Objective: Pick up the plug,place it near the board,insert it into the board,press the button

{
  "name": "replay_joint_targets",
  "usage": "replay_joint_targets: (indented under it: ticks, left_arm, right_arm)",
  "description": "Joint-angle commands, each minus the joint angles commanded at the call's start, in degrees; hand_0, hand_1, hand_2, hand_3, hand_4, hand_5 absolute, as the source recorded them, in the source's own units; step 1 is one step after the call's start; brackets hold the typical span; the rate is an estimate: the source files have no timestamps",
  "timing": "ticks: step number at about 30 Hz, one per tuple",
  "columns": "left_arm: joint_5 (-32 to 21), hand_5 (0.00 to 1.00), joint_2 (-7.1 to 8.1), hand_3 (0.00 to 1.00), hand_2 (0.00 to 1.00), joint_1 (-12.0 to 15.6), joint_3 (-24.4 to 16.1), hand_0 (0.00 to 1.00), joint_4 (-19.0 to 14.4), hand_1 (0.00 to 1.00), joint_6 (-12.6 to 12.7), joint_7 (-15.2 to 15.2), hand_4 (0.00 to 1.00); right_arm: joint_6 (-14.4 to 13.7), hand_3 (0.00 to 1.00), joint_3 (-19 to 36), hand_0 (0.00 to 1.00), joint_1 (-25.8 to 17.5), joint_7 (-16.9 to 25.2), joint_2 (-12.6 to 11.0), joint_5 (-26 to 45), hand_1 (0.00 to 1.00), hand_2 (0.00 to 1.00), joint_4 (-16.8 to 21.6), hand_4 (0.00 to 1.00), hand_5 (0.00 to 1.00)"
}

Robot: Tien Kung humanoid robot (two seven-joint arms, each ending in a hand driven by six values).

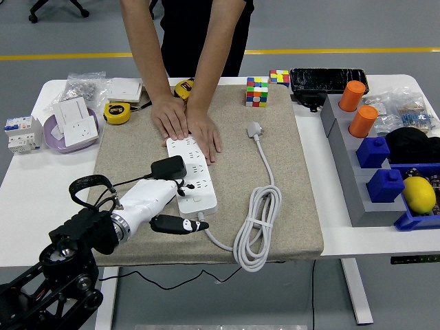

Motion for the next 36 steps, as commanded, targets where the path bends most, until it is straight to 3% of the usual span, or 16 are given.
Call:
replay_joint_targets:
  ticks: [1, 2, 7, 8, 13, 14, 19, 20, 29, 36]
  left_arm:
    - [0.12, 0.357, 0.01, 0.857, 0.252, 0.00, 0.00, 0.258, 0.00, 0.141, -0.36, 0.23, 0.803]
    - [0.22, 0.194, 0.00, 0.808, 0.178, 0.02, 0.00, 0.185, 0.00, 0.051, -0.63, 0.38, 0.692]
    - [0.27, 0.194, -0.14, 0.808, 0.178, -0.32, 0.56, 0.185, 0.00, 0.051, -0.50, 0.45, 0.692]
    - [0.34, 0.153, -0.20, 0.805, 0.170, -0.42, 0.72, 0.180, 0.00, 0.043, -0.50, 0.41, 0.629]
    - [0.29, 0.153, -0.31, 0.805, 0.170, -0.92, 1.92, 0.180, 0.00, 0.043, -0.01, 0.11, 0.629]
    - [0.19, 0.140, -0.30, 0.854, 0.166, -0.99, 2.10, 0.180, 0.00, 0.040, 0.10, 0.05, 0.552]
    - [0.22, 0.140, -0.26, 0.854, 0.166, -1.82, 2.92, 0.180, 0.00, 0.040, 0.38, -0.19, 0.552]
    - [0.20, 0.062, -0.31, 0.890, 0.165, -2.12, 3.28, 0.179, 0.00, 0.040, 0.69, -0.44, 0.482]
    - [0.53, 0.058, -0.68, 0.894, 0.164, -2.85, 3.27, 0.175, 0.83, 0.039, 1.19, -0.96, 0.486]
    - [0.52, 0.076, -0.91, 0.886, 0.162, -3.26, 3.65, 0.175, 3.81, 0.039, 1.21, -1.47, 0.484]
  right_arm:
    - [-0.01, 0.791, -0.02, 0.861, 0.01, 0.01, 0.00, 0.03, 0.768, 0.761, 0.00, 0.998, 0.864]
    - [-0.02, 0.791, -0.08, 0.861, 0.02, 0.04, -0.01, 0.10, 0.768, 0.761, 0.00, 0.998, 0.864]
    - [-0.02, 0.791, -0.11, 0.861, 0.02, 0.05, 0.01, 0.19, 0.768, 0.761, 0.00, 0.998, 0.864]
    - [-0.02, 0.791, -0.07, 0.861, 0.01, 0.04, 0.02, 0.17, 0.768, 0.761, 0.00, 0.998, 0.864]
    - [-0.04, 0.791, -0.07, 0.861, 0.04, 0.05, 0.02, 0.26, 0.768, 0.761, 0.00, 0.998, 0.864]
    - [-0.04, 0.791, -0.08, 0.861, 0.05, 0.06, 0.02, 0.30, 0.768, 0.760, 0.00, 0.998, 0.864]
    - [-0.03, 0.791, -0.04, 0.861, 0.14, 0.06, 0.03, 0.23, 0.768, 0.760, 0.00, 0.998, 0.864]
    - [-0.02, 0.791, -0.03, 0.861, 0.13, 0.05, 0.03, 0.22, 0.768, 0.760, 0.00, 0.998, 0.865]
    - [-0.04, 0.790, 0.05, 0.861, 0.14, 0.00, 0.05, 0.23, 0.768, 0.760, 0.00, 0.998, 0.864]
    - [-0.05, 0.791, -0.13, 0.861, 0.18, 0.06, 0.04, 0.41, 0.768, 0.760, 0.00, 0.998, 0.864]
